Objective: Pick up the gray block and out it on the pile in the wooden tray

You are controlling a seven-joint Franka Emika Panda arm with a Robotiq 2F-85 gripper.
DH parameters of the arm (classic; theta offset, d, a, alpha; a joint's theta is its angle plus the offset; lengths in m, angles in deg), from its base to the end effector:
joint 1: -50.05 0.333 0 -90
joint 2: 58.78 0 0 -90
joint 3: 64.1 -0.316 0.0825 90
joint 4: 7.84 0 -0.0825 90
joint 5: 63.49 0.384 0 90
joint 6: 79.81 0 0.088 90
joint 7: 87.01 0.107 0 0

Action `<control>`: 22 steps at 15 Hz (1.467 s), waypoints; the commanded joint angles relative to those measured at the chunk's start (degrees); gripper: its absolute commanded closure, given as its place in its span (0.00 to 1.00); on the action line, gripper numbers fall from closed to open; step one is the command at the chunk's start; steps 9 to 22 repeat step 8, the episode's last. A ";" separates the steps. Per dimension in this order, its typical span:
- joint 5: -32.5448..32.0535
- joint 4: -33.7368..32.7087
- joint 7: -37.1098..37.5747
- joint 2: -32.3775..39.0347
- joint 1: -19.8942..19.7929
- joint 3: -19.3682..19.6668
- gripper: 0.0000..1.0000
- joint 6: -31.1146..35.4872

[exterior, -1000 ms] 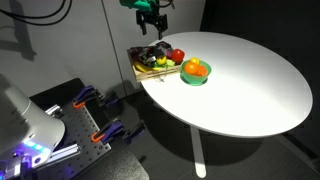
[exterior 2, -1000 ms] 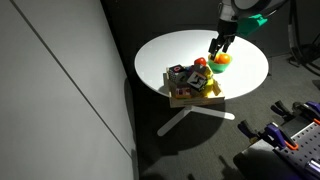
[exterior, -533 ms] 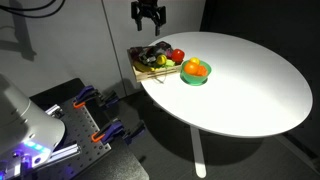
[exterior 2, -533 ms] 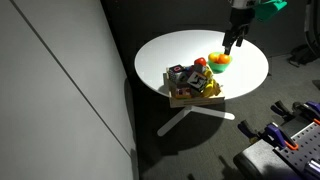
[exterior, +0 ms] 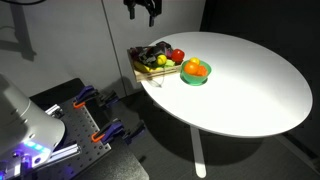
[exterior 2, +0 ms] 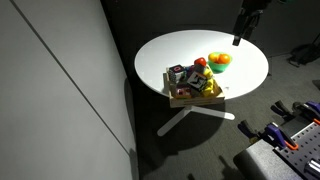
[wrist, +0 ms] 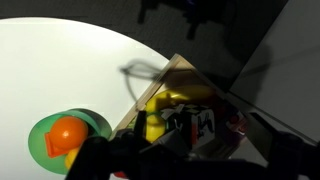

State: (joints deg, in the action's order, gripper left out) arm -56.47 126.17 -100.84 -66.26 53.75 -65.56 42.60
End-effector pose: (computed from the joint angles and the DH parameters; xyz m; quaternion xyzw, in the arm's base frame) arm 0.4762 0.0484 0.3819 -0.9896 -0.1302 0.0320 0.0514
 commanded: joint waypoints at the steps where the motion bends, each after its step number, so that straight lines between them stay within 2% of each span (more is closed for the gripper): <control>1: 1.27 1.77 -1.10 -4.25 -0.19 0.59 0.00 -1.36; 5: 0.64 2.72 -0.10 -6.17 -0.14 0.78 0.00 -0.59; 6: 0.21 1.29 0.00 -3.95 0.08 0.53 0.00 -0.66; 22: 0.20 1.56 0.01 -4.56 0.10 0.61 0.00 -0.66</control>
